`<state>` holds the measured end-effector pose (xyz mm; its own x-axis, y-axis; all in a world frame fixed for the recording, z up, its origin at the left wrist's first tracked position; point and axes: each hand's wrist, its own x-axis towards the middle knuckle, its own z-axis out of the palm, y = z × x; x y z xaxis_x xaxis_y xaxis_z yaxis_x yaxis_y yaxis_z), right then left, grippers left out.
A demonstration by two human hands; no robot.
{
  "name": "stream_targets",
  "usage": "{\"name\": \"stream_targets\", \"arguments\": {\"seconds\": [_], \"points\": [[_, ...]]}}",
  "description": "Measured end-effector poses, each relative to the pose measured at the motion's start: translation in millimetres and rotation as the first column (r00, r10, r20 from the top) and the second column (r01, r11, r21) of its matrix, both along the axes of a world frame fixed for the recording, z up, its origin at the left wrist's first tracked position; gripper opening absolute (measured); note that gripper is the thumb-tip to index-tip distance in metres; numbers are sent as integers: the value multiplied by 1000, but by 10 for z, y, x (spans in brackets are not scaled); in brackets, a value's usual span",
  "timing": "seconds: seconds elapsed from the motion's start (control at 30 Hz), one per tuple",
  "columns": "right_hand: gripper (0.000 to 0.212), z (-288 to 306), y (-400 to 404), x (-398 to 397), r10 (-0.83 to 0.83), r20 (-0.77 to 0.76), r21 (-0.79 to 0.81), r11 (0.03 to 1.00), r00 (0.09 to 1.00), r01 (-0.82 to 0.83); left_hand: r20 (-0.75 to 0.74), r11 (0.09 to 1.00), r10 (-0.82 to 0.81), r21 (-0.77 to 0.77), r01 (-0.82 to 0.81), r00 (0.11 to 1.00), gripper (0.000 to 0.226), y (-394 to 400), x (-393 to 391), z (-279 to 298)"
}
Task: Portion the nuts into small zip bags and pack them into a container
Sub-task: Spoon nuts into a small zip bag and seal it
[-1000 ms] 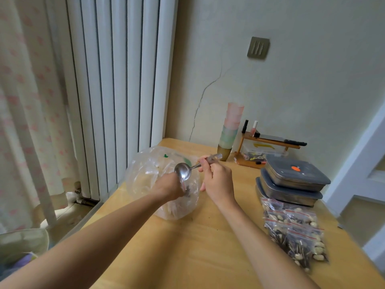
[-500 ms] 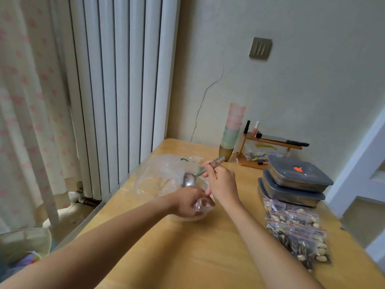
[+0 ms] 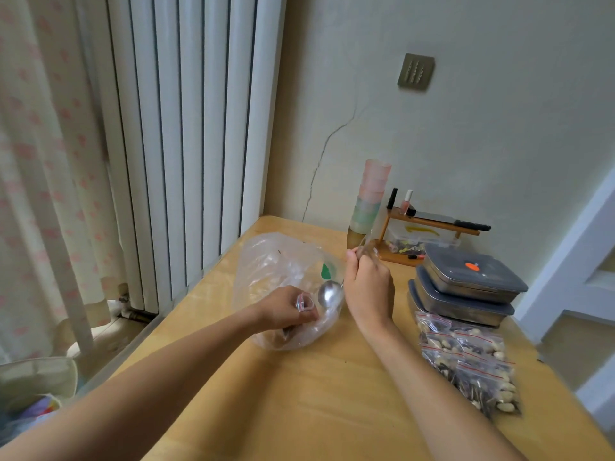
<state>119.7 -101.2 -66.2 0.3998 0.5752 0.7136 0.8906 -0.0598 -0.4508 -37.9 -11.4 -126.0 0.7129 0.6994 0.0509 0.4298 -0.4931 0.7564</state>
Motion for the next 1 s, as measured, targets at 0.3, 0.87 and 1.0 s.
{"name": "stream_targets", "arguments": {"seconds": [0.3,0.87,1.0], "points": [[41,-56,5,-66,-51,43,-109,992,998,56,-78,841,476,332,-427,876,32,201,102,-118],[36,-132,62,-126,-86,41,-179,980,995,92,-198,837,546,89,-540,814,11,289,134,-91],[38,-154,71,-75,-94,-19,-191,978,995,89,21,813,582,6,-582,813,26,264,204,-14]]}}
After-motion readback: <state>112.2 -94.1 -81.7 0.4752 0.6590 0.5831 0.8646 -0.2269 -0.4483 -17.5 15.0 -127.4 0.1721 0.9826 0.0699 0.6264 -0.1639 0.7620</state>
